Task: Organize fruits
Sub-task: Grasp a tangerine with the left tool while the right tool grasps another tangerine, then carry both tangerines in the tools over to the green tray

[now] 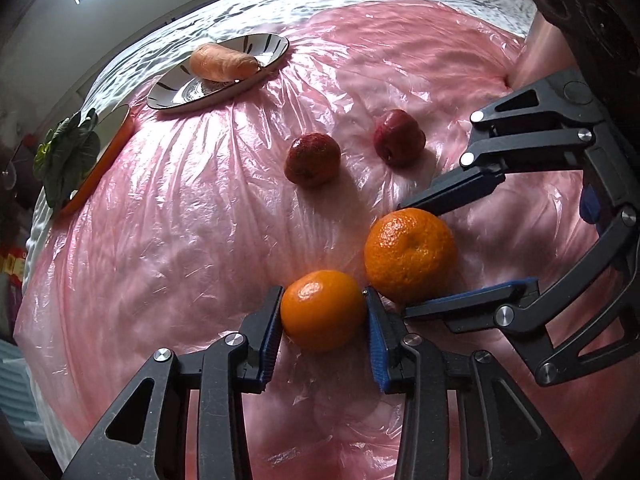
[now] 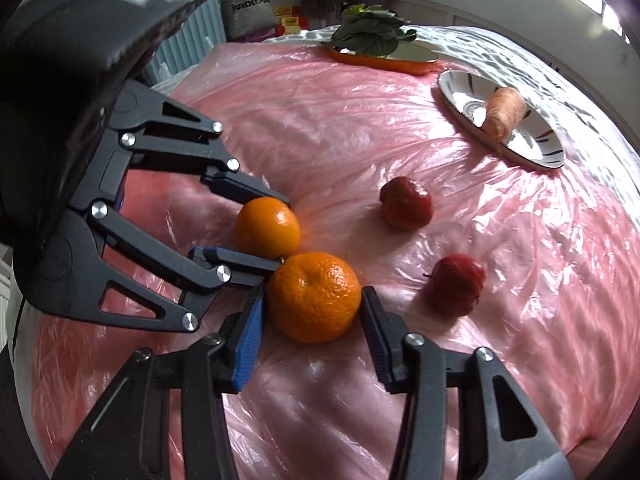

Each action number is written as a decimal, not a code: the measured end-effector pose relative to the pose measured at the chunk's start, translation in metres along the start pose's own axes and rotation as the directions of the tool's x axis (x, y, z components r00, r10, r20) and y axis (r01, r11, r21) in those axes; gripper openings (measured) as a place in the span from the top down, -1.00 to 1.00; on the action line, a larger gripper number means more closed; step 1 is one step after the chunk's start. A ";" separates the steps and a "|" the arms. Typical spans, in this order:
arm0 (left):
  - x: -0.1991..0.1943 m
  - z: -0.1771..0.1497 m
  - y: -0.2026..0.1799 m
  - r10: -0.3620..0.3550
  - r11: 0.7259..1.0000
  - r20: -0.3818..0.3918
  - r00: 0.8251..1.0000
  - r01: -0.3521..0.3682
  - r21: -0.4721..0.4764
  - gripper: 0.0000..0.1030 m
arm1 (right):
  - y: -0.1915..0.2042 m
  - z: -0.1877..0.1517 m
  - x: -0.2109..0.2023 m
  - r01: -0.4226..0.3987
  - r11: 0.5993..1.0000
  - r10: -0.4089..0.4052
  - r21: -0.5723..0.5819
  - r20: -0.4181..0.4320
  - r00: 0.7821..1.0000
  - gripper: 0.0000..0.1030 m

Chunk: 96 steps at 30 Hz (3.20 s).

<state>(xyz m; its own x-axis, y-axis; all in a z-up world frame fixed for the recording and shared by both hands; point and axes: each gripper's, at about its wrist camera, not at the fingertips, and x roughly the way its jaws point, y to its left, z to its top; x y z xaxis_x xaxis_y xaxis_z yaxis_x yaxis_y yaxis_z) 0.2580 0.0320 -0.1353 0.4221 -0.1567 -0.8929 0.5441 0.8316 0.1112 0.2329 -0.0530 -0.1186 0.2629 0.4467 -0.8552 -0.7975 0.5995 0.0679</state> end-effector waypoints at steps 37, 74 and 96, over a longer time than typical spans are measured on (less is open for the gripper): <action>-0.080 -0.036 -0.021 0.027 0.992 0.105 0.994 -0.013 -0.125 0.37 | 0.039 -0.041 -0.080 -0.011 0.997 0.003 0.076 0.104 0.995 -0.56; -0.168 -0.051 -0.227 -0.097 0.989 0.212 0.972 0.118 -0.091 0.37 | 0.043 -0.272 -0.248 0.137 0.880 -0.236 0.455 0.168 0.957 -0.55; -0.132 0.063 -0.402 -0.290 0.953 0.184 0.939 0.265 0.149 0.37 | -0.075 -0.407 -0.316 0.208 0.687 -0.449 0.697 0.182 0.875 -0.55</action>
<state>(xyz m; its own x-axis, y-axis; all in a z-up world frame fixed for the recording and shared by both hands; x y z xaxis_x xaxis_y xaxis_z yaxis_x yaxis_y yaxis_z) 0.0287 -0.3151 -0.0346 0.3722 -0.4863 -0.7906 0.7384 0.6713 -0.0653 -0.0116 -0.5095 -0.0628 0.6869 0.2424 -0.6851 -0.1146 0.9671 0.2272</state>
